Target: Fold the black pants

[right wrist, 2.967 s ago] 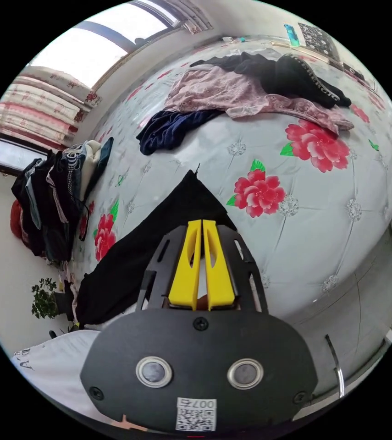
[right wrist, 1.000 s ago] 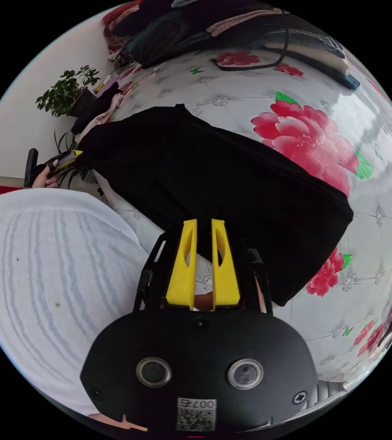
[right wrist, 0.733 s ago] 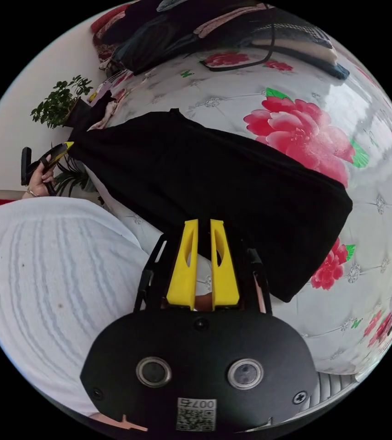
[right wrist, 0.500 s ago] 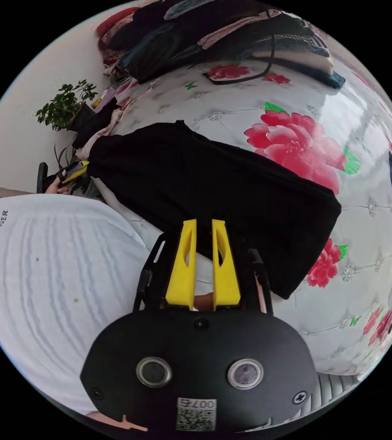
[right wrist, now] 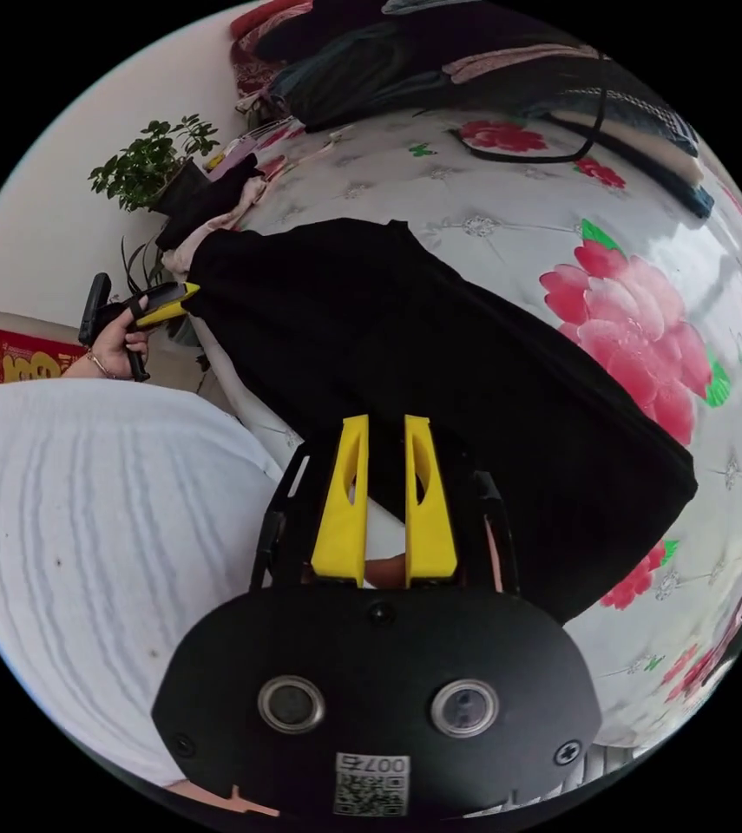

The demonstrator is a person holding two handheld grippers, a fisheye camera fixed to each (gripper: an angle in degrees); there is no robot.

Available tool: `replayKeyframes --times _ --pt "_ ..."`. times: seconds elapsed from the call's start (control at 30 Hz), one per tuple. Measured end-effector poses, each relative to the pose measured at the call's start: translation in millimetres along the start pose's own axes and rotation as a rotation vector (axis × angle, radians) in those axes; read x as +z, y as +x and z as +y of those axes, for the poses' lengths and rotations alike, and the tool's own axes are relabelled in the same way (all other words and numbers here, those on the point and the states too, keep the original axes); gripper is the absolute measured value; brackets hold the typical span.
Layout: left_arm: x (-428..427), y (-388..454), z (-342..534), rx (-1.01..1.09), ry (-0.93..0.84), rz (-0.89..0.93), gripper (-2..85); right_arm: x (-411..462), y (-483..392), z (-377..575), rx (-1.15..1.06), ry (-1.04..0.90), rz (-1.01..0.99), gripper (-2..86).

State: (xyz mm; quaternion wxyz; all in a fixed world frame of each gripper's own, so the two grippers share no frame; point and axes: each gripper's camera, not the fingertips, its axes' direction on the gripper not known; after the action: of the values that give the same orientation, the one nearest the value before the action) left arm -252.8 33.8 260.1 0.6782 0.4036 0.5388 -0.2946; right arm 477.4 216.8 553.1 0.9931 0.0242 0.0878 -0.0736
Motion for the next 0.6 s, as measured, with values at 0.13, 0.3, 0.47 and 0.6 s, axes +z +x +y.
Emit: replayKeyframes --times 0.13,0.3,0.47,0.6 --pt "6 3 9 -0.011 0.072 0.091 5.0 -37 14 24 0.047 0.091 -0.009 8.3" --pt "-12 130 28 0.455 0.156 0.227 4.6 -95 45 62 0.165 0.236 -0.015 8.4" --pt "-5 286 101 0.988 0.119 0.424 4.7 -163 101 115 0.372 0.457 -0.065 9.1" --pt "88 380 188 1.257 -0.175 0.645 7.2 -195 137 150 0.504 0.572 -0.089 9.9"
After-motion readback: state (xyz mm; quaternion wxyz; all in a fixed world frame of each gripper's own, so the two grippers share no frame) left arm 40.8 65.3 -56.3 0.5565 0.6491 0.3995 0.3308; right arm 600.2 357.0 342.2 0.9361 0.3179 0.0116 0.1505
